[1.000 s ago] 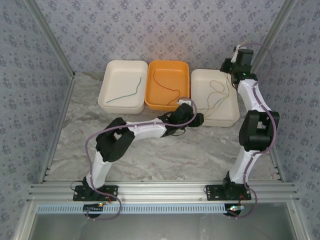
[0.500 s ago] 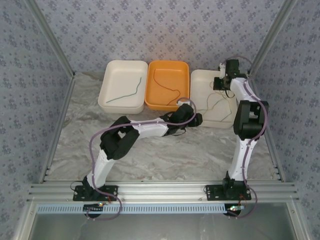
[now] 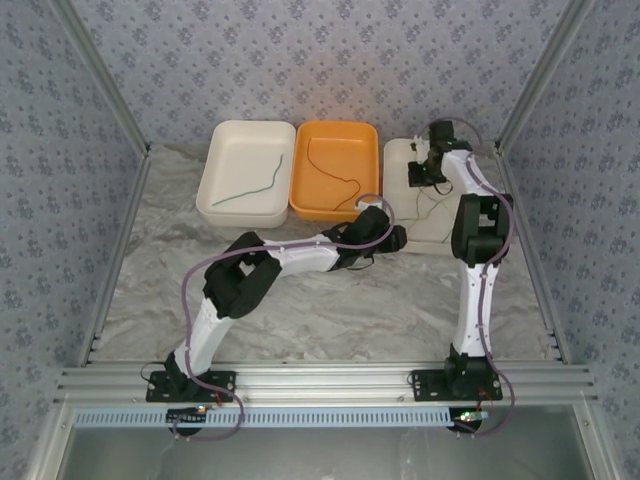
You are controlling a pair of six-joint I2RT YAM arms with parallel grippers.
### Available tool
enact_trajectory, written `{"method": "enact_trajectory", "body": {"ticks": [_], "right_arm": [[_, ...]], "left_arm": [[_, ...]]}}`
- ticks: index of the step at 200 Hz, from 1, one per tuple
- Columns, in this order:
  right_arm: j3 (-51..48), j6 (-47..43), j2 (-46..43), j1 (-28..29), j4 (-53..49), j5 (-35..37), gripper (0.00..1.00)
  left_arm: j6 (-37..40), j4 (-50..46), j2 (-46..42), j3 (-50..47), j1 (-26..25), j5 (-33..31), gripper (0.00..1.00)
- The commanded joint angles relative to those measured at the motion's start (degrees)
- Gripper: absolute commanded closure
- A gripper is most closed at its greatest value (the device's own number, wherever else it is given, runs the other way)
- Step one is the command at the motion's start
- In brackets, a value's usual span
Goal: Untangle the cables
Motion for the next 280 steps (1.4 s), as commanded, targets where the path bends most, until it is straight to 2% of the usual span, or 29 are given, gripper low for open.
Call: {"method": "enact_trajectory", "body": {"ticks": [1, 51, 106, 128, 154, 172, 187, 210, 244, 262, 280], "right_arm": [[2.25, -1.73, 2.04, 0.34, -4.94, -6.91, 1.0], [6.78, -1.55, 6.89, 0.23, -10.09, -12.48, 1.0], [9.1, 0.78, 8.92, 0.4, -10.85, -12.02, 1.0], [9.04, 1.05, 7.67, 0.49, -10.48, -11.54, 0.9], [9.22, 1.32, 5.8, 0.8, -10.52, -11.35, 0.86], [9.06, 1.32, 4.9, 0.95, -10.82, -11.25, 0.87], [8.87, 1.4, 4.7, 1.03, -10.97, -11.01, 1.0], [8.18, 1.06, 4.16, 1.24, -11.76, -11.34, 1.0], [1.66, 1.22, -0.37, 2.06, -7.82, -10.63, 1.0], [2.17, 1.57, -0.21, 2.04, -8.49, -10.9, 1.0], [3.42, 2.56, 1.12, 1.91, -9.5, -10.4, 0.94]], "left_arm": [[0.19, 0.37, 1.6, 1.27, -0.15, 1.42, 0.37], [0.08, 0.38, 1.49, 1.43, -0.25, 1.53, 0.37], [0.2, 0.01, 0.97, 1.27, -0.42, 1.28, 0.36], [0.35, -0.28, 0.41, 1.14, -0.41, 1.16, 0.35], [0.54, -0.37, -0.21, 0.92, -0.5, 0.96, 0.35], [0.58, -0.45, -0.2, 0.92, -0.5, 0.87, 0.35], [0.47, -0.37, -0.05, 0.92, -0.5, 0.91, 0.35], [0.45, -0.37, 0.13, 1.07, -0.5, 0.82, 0.35], [0.18, -0.37, 0.51, 1.27, -0.5, 0.69, 0.35], [0.18, -0.36, 0.42, 1.35, -0.59, 0.72, 0.35], [0.22, -0.62, -0.14, 1.12, -0.59, 0.45, 0.35]]}}
